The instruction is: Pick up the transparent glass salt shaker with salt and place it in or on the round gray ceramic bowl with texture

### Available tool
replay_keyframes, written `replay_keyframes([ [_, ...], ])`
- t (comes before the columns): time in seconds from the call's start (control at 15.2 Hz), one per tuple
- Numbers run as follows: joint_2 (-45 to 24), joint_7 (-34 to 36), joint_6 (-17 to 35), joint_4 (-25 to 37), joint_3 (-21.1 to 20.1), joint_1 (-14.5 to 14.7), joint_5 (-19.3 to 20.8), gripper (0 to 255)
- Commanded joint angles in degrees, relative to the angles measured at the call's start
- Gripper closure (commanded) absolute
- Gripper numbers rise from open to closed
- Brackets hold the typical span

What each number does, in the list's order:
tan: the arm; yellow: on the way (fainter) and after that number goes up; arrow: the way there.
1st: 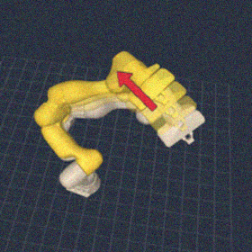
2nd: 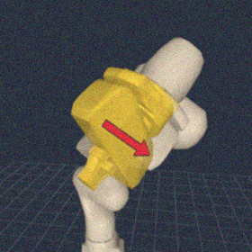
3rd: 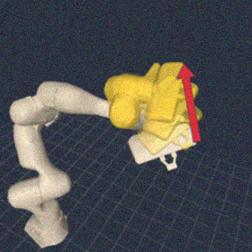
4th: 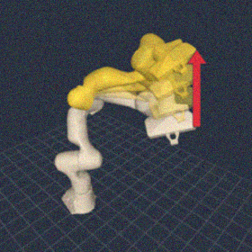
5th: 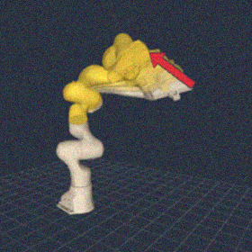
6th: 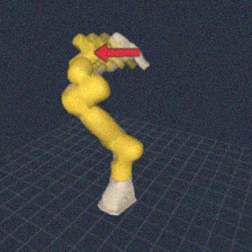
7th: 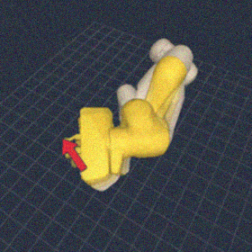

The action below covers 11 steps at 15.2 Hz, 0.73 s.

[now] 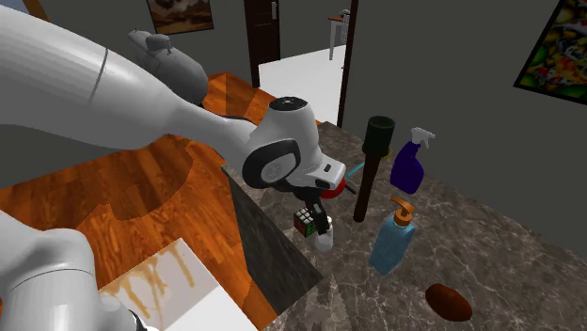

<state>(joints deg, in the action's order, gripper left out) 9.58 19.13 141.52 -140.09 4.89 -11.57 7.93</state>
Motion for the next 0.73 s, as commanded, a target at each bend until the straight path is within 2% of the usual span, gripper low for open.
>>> replay_keyframes([
  [0.0, -2.6, 0.6, 2.5, 0.5, 0.3, -0.4, 0.5, 0],
  [0.4, -6.9, 0.7, 7.2, 0.1, 0.6, -0.7, 0.7, 0],
  [0.66, -7.3, 0.8, 7.7, 0.1, 0.6, -0.7, 0.7, 0],
])
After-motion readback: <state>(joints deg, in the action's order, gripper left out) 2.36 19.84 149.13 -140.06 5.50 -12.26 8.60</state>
